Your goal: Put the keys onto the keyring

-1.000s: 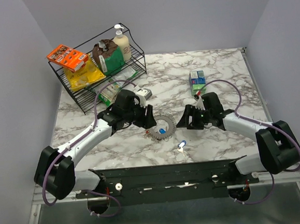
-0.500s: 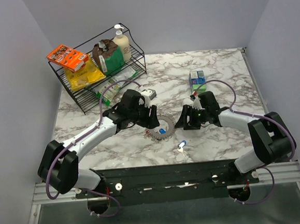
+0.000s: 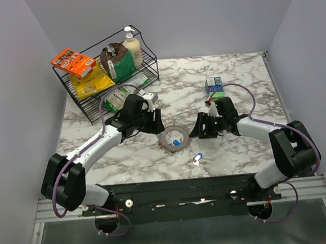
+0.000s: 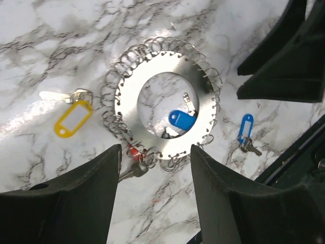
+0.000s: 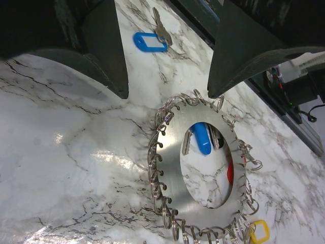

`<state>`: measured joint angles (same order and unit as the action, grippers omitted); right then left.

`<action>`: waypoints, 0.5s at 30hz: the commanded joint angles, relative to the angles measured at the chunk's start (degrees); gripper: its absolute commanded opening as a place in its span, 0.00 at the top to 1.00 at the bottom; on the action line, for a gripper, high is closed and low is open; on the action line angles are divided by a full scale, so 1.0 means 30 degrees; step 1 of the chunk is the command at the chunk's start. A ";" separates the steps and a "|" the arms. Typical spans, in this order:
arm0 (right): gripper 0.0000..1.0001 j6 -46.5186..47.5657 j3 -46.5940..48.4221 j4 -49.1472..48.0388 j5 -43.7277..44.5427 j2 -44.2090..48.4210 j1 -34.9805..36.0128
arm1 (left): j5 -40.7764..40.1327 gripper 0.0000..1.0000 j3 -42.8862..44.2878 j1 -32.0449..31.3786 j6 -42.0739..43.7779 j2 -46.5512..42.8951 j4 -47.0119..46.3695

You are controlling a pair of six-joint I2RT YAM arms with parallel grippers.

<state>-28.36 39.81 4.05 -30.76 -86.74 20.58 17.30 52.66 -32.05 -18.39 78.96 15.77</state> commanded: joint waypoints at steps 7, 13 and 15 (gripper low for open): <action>0.28 0.1191 -0.0204 0.0377 -0.0439 0.0143 -0.0004 | -0.0611 0.34 0.0783 -0.2203 -0.0607 0.1596 -0.0188; 0.28 0.1630 -0.0263 0.0786 -0.0352 0.0465 -0.0004 | -0.0490 0.34 -0.0267 -0.2676 -0.1077 0.1253 -0.1096; 0.28 0.1718 -0.0321 0.0933 -0.0205 0.0612 0.0025 | -0.0756 0.34 -0.0910 -0.2500 -0.0960 0.0811 -0.0806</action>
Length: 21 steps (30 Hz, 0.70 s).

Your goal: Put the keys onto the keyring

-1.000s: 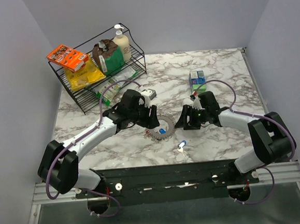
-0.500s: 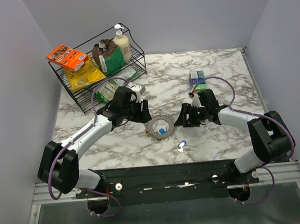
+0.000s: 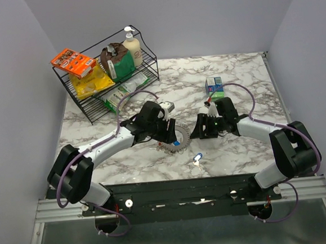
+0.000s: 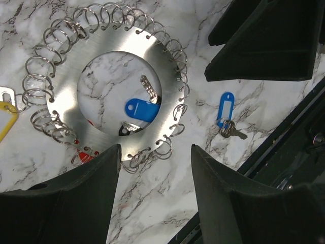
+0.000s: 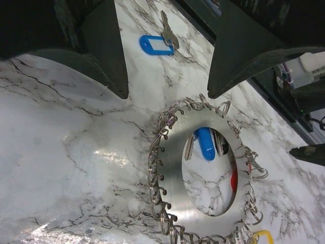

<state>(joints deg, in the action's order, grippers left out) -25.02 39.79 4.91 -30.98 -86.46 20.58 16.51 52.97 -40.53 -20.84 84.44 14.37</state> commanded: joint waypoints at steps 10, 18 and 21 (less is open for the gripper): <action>0.28 0.0692 -0.0285 0.0708 -0.0308 0.0225 0.0288 | 0.0179 0.34 -0.2833 0.2378 -0.0553 -0.3305 0.0132; 0.31 0.0428 -0.0285 0.0708 -0.0366 0.0546 0.0377 | 0.0180 0.34 -0.0784 0.0829 0.0324 -0.1694 0.0628; 0.31 0.0370 -0.0256 0.0796 -0.0249 0.0693 0.0377 | -0.0112 0.34 0.0096 -0.0314 0.0706 -0.0992 0.0950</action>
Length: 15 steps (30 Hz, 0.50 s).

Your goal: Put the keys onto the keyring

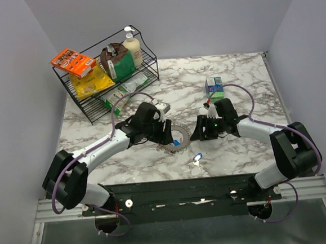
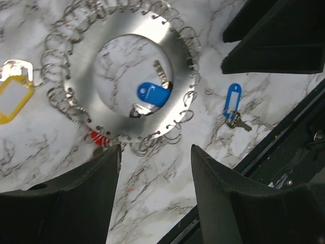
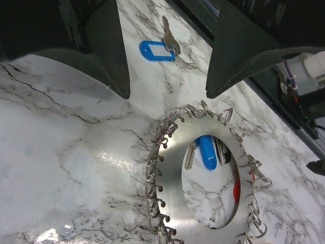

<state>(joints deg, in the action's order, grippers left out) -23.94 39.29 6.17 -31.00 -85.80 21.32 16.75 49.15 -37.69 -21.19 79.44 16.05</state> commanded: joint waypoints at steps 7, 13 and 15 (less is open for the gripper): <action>0.31 -0.0105 -0.0117 0.0432 -0.0360 0.0562 0.0129 | -0.0955 0.36 0.2279 -0.2581 0.1145 0.1966 0.0771; 0.32 -0.0571 -0.0176 0.0374 -0.0007 0.0474 0.0129 | -0.1745 0.36 0.3507 -0.3548 0.1351 0.3077 0.1006; 0.32 -0.1157 -0.0292 0.0111 -0.0065 0.0533 0.0100 | -0.1950 0.37 0.4006 -0.3869 0.1409 0.3460 0.1151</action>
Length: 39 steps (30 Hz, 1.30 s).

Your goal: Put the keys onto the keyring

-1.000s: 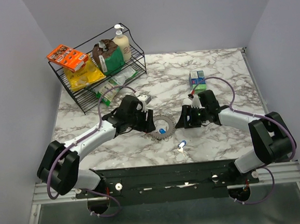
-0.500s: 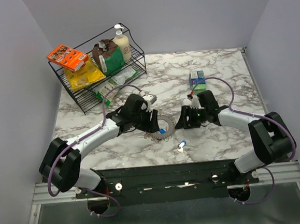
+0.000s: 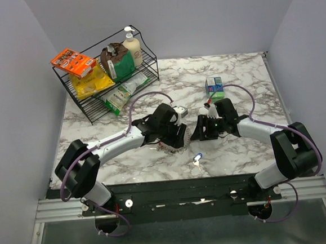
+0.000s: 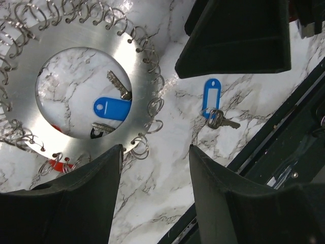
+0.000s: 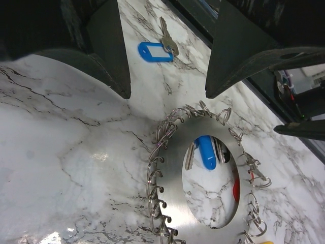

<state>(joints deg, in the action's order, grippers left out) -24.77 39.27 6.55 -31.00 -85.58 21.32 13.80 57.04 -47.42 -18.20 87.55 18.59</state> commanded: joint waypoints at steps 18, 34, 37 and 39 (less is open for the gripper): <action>0.32 -0.2259 -0.2070 -0.1653 -0.2933 -0.0154 -0.3470 | -0.4129 0.43 0.5744 -0.2913 0.2842 0.5006 0.2621; 0.32 -0.1644 -0.1956 -0.1596 -0.3698 -0.0770 -0.5379 | -0.6826 0.51 0.6856 -0.4174 0.4102 0.7465 0.3295; 0.32 -0.1585 -0.1810 -0.1596 -0.3903 -0.1032 -0.5467 | -0.7412 0.53 0.6887 -0.4379 0.4278 0.7847 0.3413; 0.32 -0.1585 -0.1693 -0.1567 -0.4078 -0.1150 -0.5525 | -0.7675 0.53 0.6828 -0.4525 0.4307 0.7936 0.3297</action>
<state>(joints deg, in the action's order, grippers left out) -30.39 33.56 2.33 -41.54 -87.50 5.23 -5.23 76.42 -60.01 -6.66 109.97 27.62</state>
